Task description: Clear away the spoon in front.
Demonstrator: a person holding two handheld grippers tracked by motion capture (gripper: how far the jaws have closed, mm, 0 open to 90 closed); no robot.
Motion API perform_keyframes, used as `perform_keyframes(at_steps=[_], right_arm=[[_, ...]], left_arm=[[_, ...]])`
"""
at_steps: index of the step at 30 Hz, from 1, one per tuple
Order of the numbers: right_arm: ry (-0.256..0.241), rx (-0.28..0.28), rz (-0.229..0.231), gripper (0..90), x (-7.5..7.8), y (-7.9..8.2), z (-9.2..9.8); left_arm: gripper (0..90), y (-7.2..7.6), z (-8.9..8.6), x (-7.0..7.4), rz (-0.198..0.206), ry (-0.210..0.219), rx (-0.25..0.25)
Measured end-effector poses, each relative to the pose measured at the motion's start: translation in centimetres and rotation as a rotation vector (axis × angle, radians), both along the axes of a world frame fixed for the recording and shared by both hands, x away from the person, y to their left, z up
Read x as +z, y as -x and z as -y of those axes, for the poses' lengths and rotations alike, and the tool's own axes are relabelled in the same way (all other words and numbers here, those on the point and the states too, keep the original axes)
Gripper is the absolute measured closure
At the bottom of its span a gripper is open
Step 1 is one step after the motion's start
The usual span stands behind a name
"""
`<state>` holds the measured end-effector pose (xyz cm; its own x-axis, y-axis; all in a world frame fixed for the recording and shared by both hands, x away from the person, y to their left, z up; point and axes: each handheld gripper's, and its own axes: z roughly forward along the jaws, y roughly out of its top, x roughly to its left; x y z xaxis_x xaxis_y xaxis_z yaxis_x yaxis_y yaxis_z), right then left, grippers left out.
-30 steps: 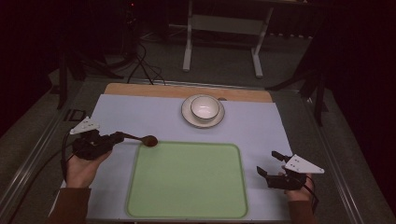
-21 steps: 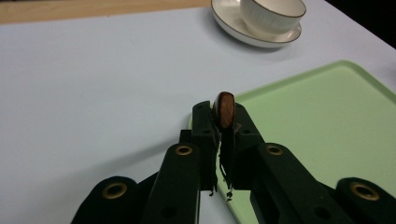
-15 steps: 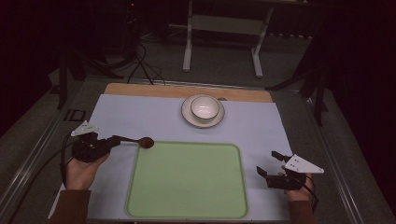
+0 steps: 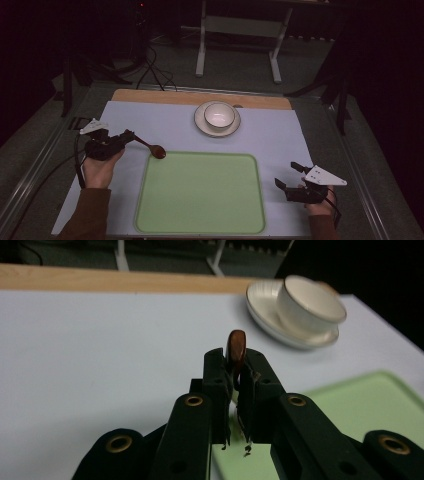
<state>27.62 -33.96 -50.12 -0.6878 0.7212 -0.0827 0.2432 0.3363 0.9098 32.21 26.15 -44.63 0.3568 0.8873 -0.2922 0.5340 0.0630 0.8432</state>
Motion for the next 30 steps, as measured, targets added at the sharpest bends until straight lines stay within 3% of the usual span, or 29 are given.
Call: perform_keyframes(at_steps=[6, 10, 13, 20, 30], right_arm=[[-0.003, -0.001, 0.000, 14.0, 0.0, 0.0, 0.1], [-0.003, 0.000, 0.000, 14.0, 0.0, 0.0, 0.1], [-0.006, -0.002, 0.000, 14.0, 0.0, 0.0, 0.1], [-0.004, -0.001, -0.001, 14.0, 0.0, 0.0, 0.1], [-0.002, -0.001, -0.004, 14.0, 0.0, 0.0, 0.1]], left_arm=[[82.5, -2.2, 1.6, 0.1, 0.035, 0.005, 0.034], [82.6, -3.7, 2.6, 0.2, 0.043, -0.015, 0.026], [84.1, -4.3, 3.1, 0.4, 0.035, 0.004, -0.004], [84.9, -3.7, 3.4, 1.0, -0.013, -0.001, -0.050], [84.8, -1.5, 2.7, 2.2, -0.058, 0.005, -0.103]])
